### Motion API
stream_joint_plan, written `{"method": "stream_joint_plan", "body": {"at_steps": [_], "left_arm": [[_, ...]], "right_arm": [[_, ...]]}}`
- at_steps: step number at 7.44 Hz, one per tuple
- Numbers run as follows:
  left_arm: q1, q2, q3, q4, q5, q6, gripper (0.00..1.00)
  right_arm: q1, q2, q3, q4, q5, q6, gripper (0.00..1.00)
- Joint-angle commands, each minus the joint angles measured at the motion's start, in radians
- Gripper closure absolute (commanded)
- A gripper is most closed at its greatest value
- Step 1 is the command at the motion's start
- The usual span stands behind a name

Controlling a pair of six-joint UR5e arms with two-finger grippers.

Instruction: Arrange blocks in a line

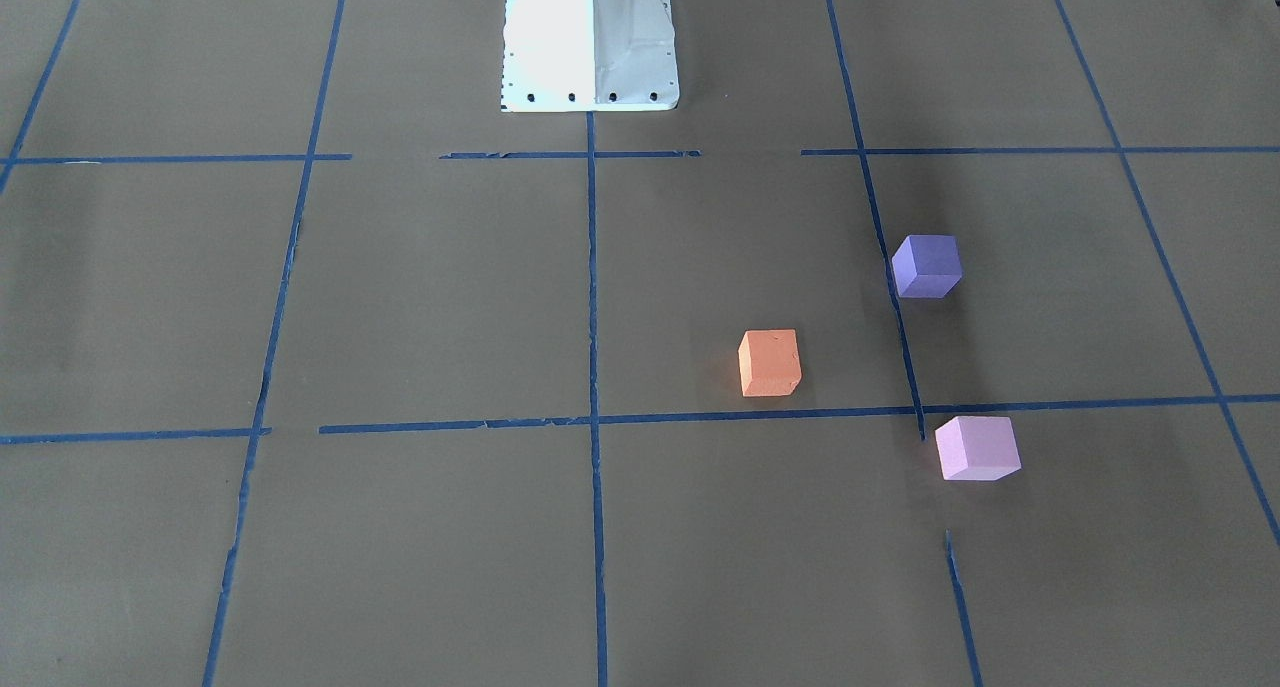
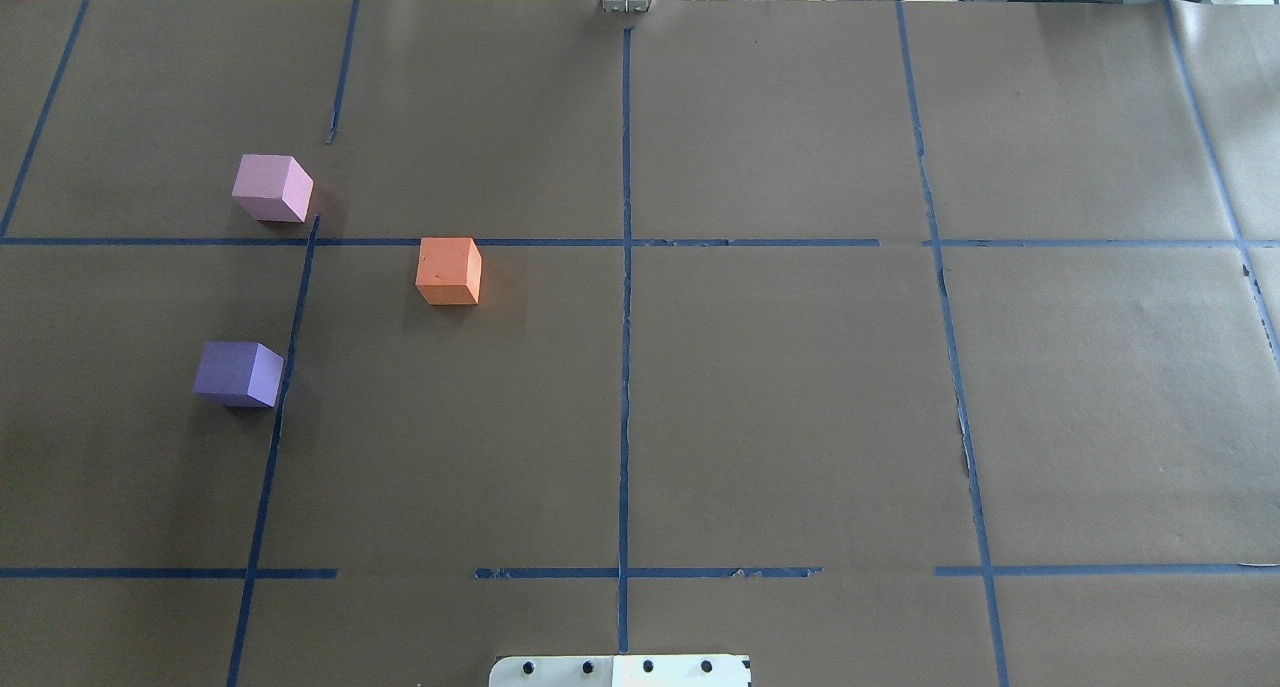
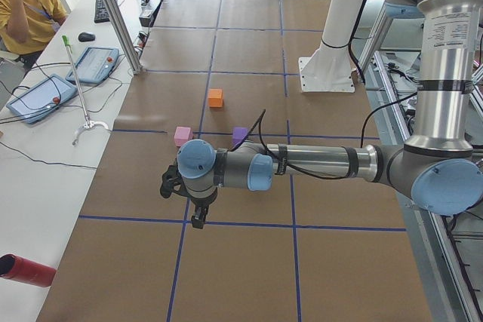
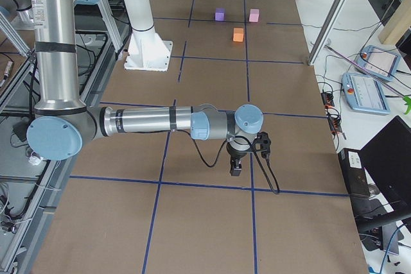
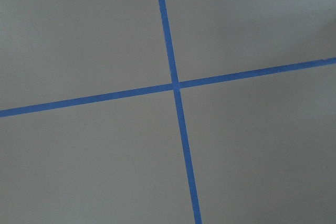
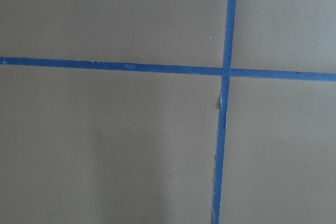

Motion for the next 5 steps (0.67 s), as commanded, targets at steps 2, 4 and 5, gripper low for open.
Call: {"method": "stream_joint_plan", "body": {"at_steps": [2, 4, 5], "left_arm": [[0.002, -0.004, -0.002, -0.002, 0.001, -0.009, 0.0], [0.023, -0.024, -0.014, -0.006, 0.0, -0.009, 0.0], [0.046, -0.024, -0.038, -0.002, 0.006, -0.012, 0.0]], "right_arm": [[0.0, 0.0, 0.0, 0.0, 0.0, 0.0, 0.0], [0.0, 0.0, 0.0, 0.0, 0.0, 0.0, 0.0], [0.0, 0.0, 0.0, 0.0, 0.0, 0.0, 0.0]]}}
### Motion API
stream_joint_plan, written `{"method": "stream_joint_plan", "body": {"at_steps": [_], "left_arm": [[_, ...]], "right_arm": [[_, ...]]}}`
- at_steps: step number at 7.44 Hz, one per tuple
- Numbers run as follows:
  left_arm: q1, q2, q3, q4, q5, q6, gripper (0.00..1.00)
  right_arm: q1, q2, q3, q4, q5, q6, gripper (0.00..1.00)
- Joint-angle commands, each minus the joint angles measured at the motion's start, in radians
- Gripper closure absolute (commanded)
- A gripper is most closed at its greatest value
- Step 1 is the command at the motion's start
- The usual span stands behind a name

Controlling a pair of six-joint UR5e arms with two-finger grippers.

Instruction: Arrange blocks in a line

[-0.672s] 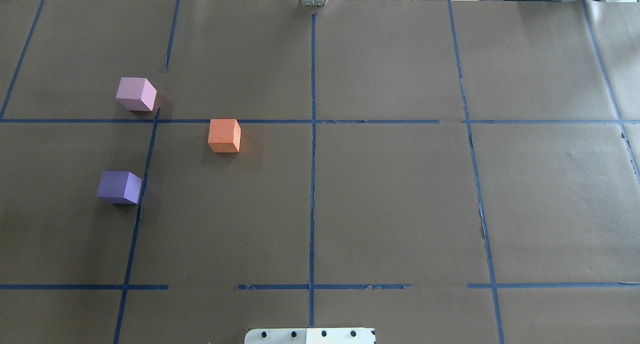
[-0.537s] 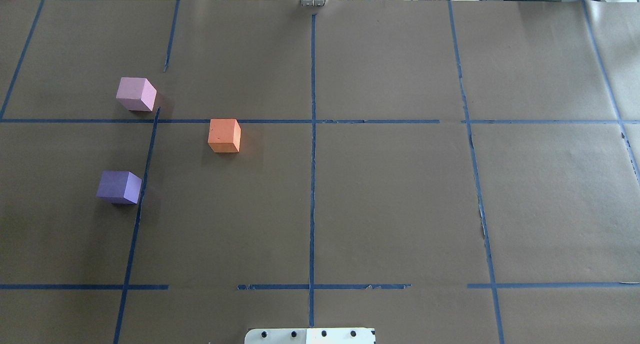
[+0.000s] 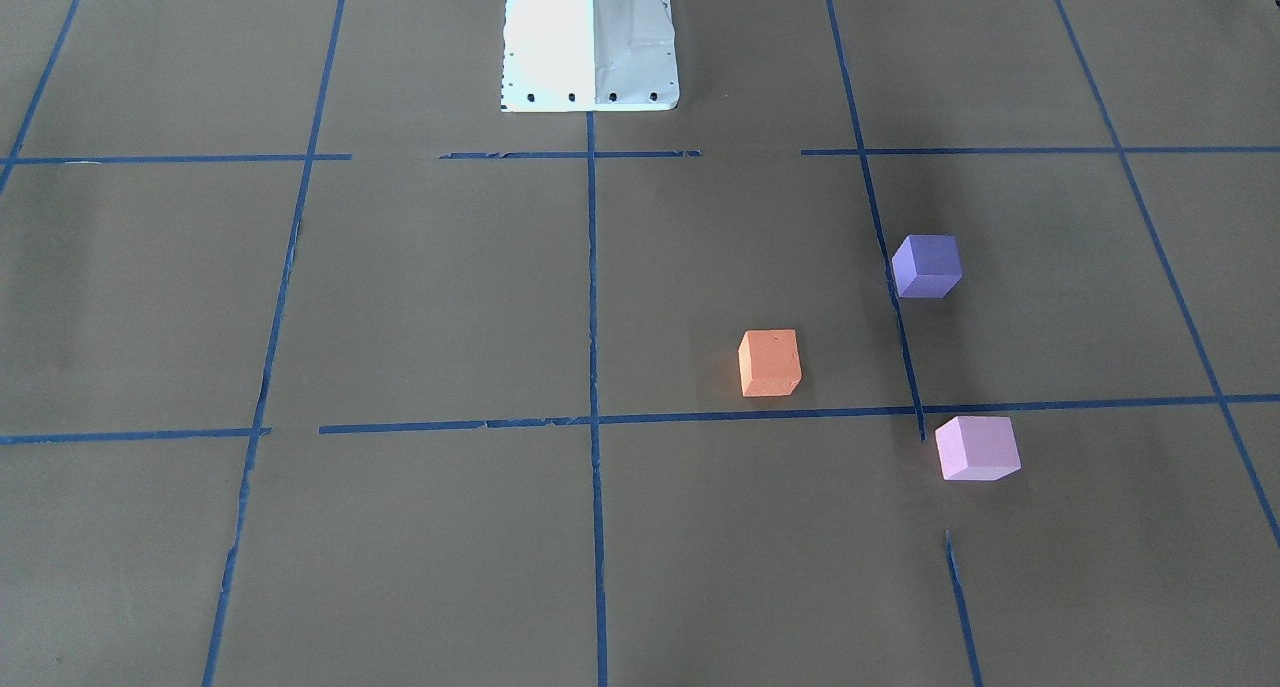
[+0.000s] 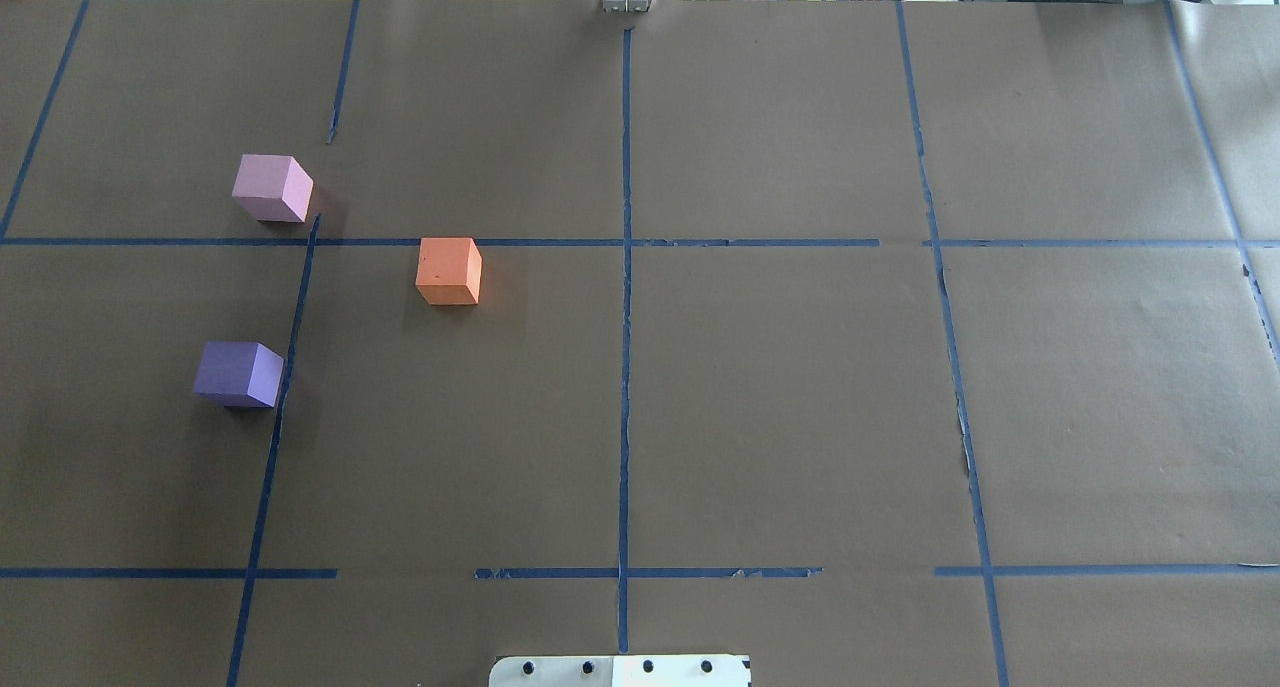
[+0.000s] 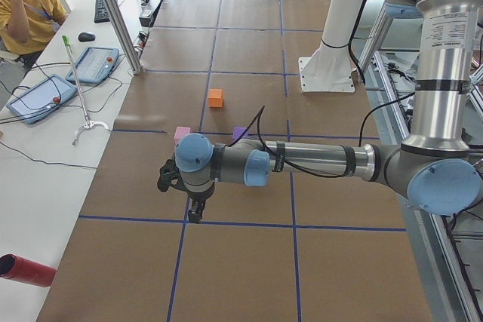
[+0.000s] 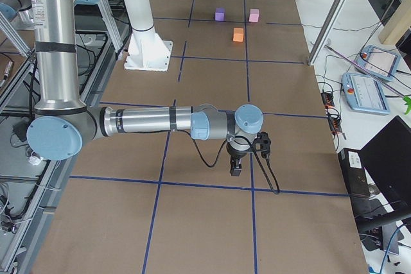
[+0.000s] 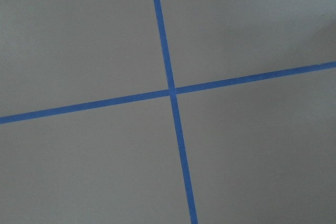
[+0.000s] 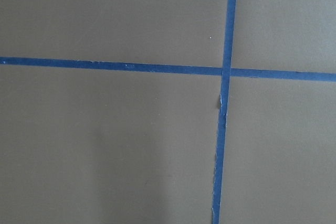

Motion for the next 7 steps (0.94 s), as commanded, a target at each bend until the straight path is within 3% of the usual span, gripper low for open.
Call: {"method": "stream_joint_plan", "body": {"at_steps": [1, 3, 4, 7], "left_arm": [[0.026, -0.003, -0.024, -0.003, -0.004, -0.007, 0.0], [0.088, -0.055, -0.039, -0.036, -0.029, -0.042, 0.0], [0.14, -0.117, -0.044, -0.035, -0.031, -0.156, 0.0], [0.398, -0.324, -0.078, -0.05, -0.002, -0.701, 0.0]], "right_arm": [[0.0, 0.0, 0.002, 0.0, 0.0, 0.0, 0.0], [0.0, 0.0, 0.0, 0.0, 0.0, 0.0, 0.0], [0.0, 0.0, 0.0, 0.0, 0.0, 0.0, 0.0], [0.0, 0.0, 0.0, 0.0, 0.0, 0.0, 0.0]]}}
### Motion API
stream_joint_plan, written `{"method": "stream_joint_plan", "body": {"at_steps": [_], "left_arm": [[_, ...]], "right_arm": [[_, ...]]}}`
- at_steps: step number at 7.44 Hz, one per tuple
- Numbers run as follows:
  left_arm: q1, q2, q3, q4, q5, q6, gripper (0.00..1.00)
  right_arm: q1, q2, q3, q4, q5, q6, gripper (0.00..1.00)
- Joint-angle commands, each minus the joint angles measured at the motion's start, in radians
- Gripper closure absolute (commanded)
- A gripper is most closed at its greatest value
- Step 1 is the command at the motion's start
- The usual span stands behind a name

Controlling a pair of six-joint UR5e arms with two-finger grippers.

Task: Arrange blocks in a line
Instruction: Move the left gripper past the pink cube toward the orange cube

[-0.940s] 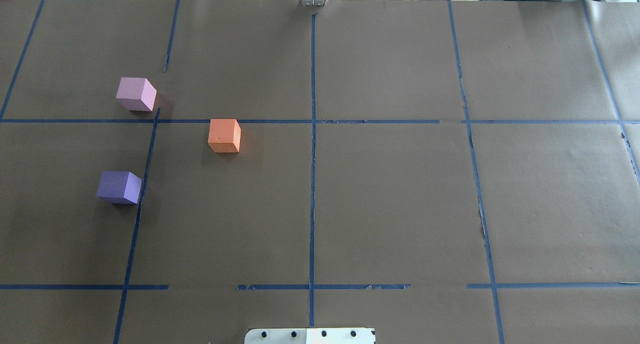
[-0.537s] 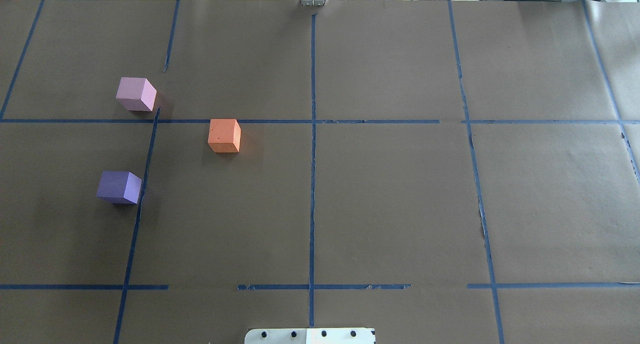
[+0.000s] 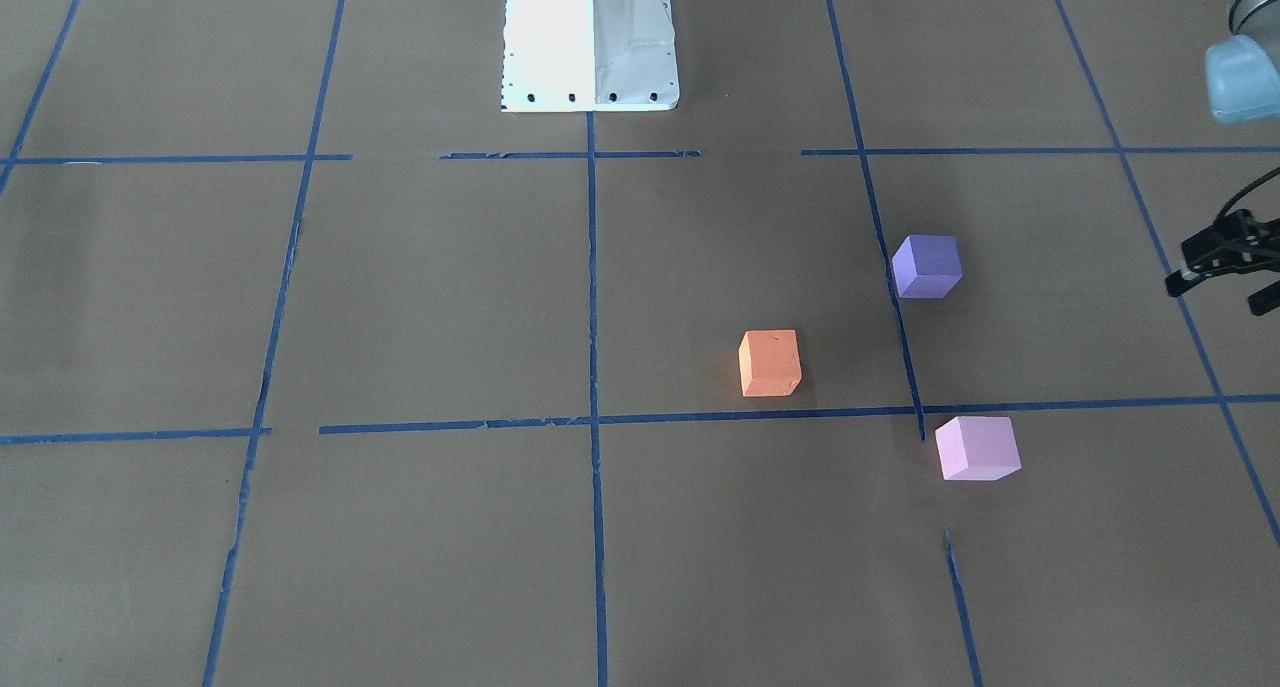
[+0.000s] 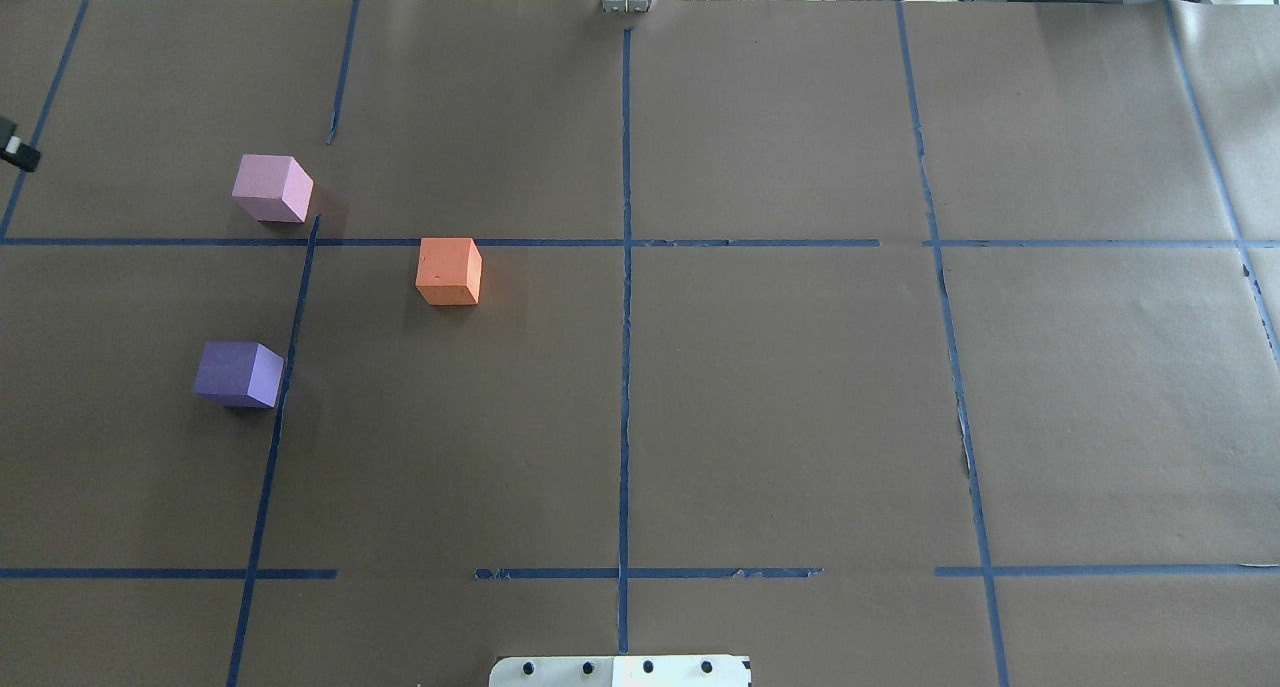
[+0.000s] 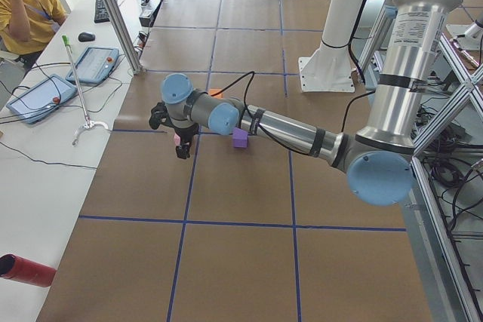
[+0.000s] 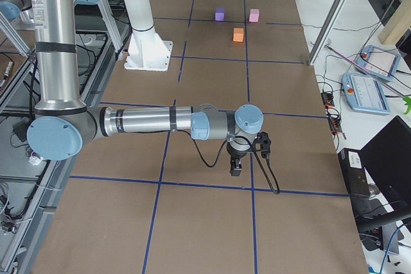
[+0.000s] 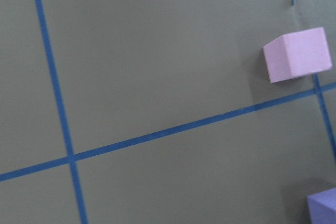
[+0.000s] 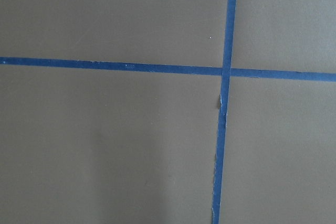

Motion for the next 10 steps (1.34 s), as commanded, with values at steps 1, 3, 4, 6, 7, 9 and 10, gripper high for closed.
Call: {"method": "stream_joint_plan", "body": {"at_steps": [1, 3, 4, 6, 7, 9, 10], "left_arm": [[0.218, -0.197, 0.018, -0.005, 0.083, -0.371, 0.0], [0.376, -0.296, 0.07, -0.069, 0.167, -0.647, 0.0], [0.41, -0.322, 0.134, -0.153, 0.206, -0.706, 0.0], [0.488, -0.327, 0.17, -0.195, 0.36, -0.778, 0.0], [0.495, -0.339, 0.17, -0.194, 0.391, -0.783, 0.0], [0.542, -0.397, 0.233, -0.195, 0.447, -0.82, 0.0], [0.561, -0.396, 0.239, -0.194, 0.48, -0.82, 0.0]], "right_arm": [[0.0, 0.0, 0.0, 0.0, 0.0, 0.0, 0.0], [0.0, 0.0, 0.002, 0.0, 0.0, 0.0, 0.0], [0.0, 0.0, 0.0, 0.0, 0.0, 0.0, 0.0], [0.0, 0.0, 0.0, 0.0, 0.0, 0.0, 0.0], [0.0, 0.0, 0.0, 0.0, 0.0, 0.0, 0.0], [0.0, 0.0, 0.0, 0.0, 0.0, 0.0, 0.0], [0.0, 0.0, 0.002, 0.0, 0.0, 0.0, 0.0]]}}
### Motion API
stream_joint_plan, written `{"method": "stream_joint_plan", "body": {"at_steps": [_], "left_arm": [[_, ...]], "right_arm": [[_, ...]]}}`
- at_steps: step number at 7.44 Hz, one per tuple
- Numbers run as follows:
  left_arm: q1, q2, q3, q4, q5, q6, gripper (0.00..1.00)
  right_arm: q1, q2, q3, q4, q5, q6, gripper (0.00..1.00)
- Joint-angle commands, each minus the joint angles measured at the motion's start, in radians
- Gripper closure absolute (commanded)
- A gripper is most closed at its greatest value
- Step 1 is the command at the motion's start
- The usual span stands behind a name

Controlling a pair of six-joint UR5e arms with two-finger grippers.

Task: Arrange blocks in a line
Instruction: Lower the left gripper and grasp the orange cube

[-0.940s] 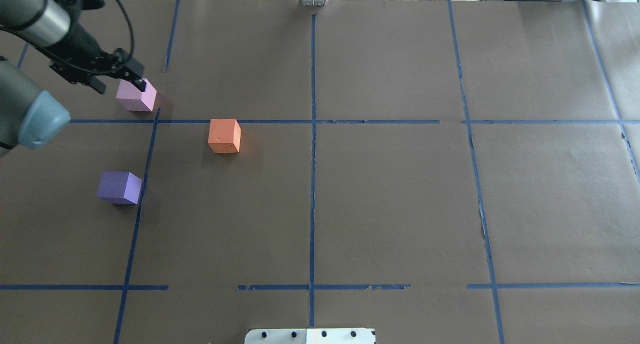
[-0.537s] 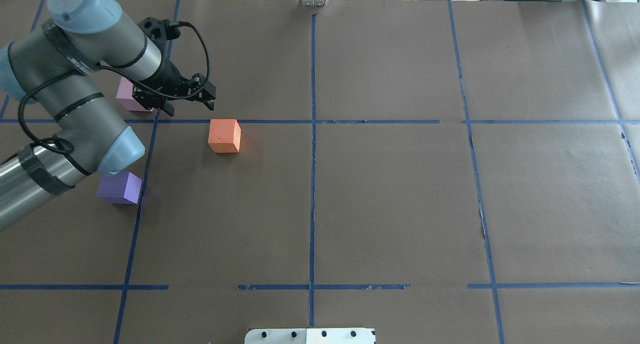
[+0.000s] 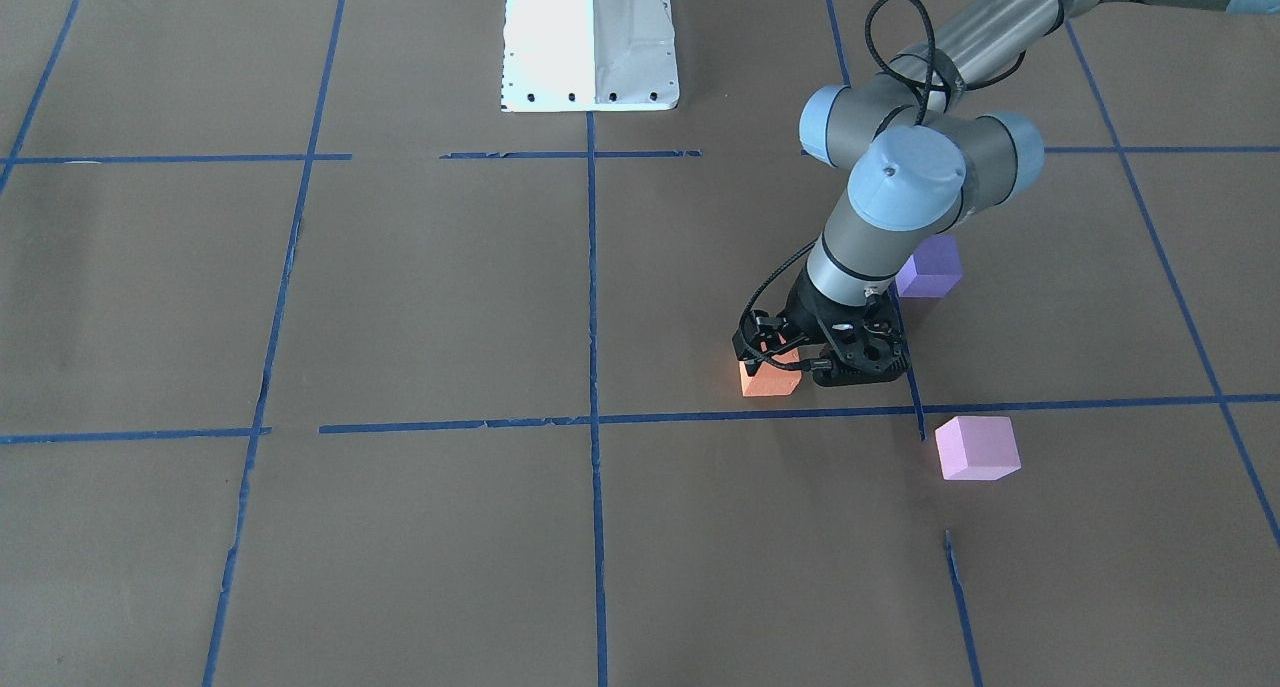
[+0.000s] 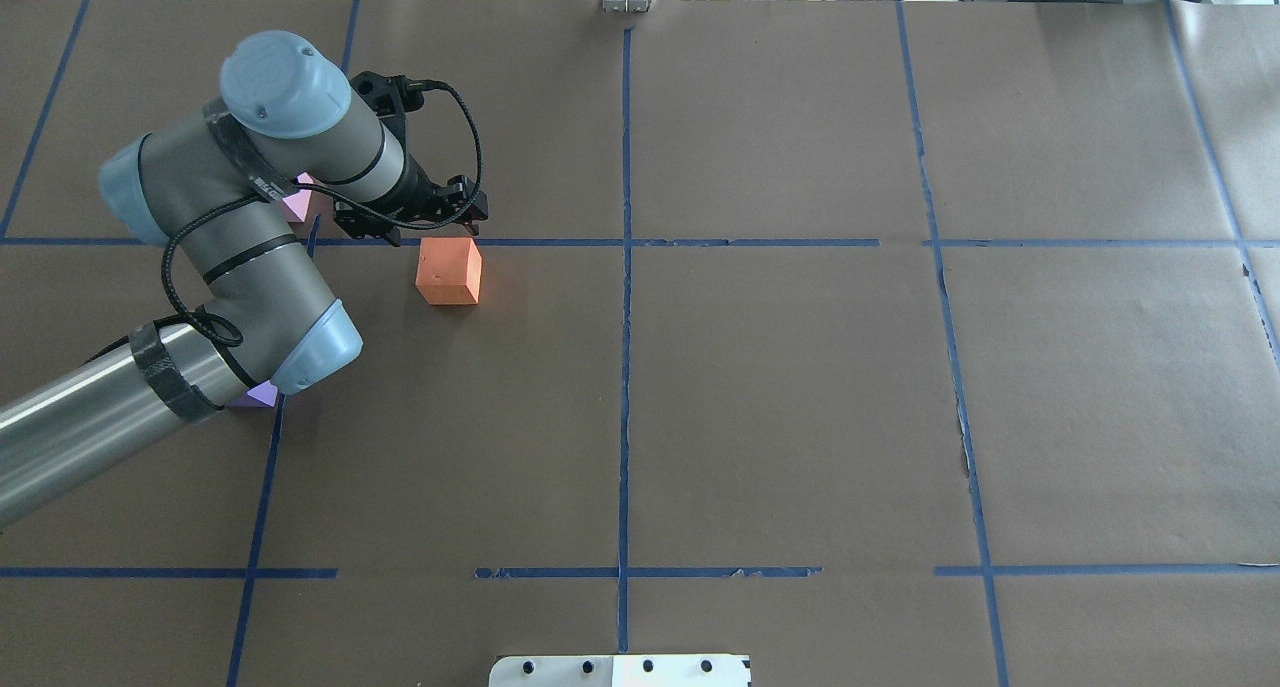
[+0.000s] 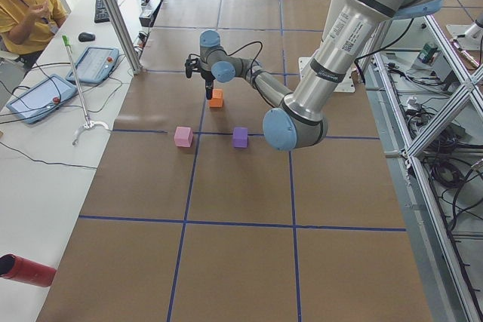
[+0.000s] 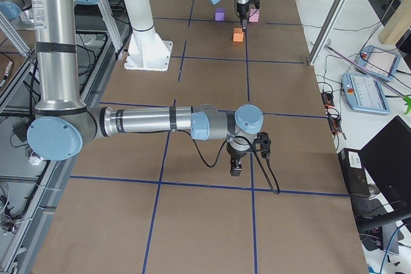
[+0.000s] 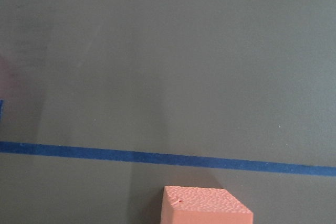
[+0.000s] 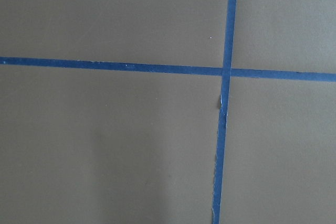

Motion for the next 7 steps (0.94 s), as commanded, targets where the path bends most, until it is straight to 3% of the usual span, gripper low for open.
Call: {"method": "stream_joint_plan", "body": {"at_steps": [1, 4, 5, 6, 7], "left_arm": [[0.045, -0.007, 0.024, 0.001, 0.084, -0.011, 0.0], [0.077, -0.004, 0.061, -0.002, 0.095, -0.014, 0.01], [0.076, -0.004, 0.059, -0.003, 0.094, -0.012, 0.2], [0.073, -0.009, 0.056, 0.006, 0.086, -0.012, 0.77], [0.065, -0.006, 0.052, 0.008, 0.084, -0.009, 0.8]], "right_arm": [[0.0, 0.0, 0.001, 0.0, 0.0, 0.0, 0.0], [0.0, 0.0, -0.001, 0.0, 0.0, 0.0, 0.0], [0.0, 0.0, 0.001, 0.0, 0.0, 0.0, 0.0], [0.0, 0.0, -0.001, 0.0, 0.0, 0.0, 0.0], [0.0, 0.0, -0.001, 0.0, 0.0, 0.0, 0.0]]}}
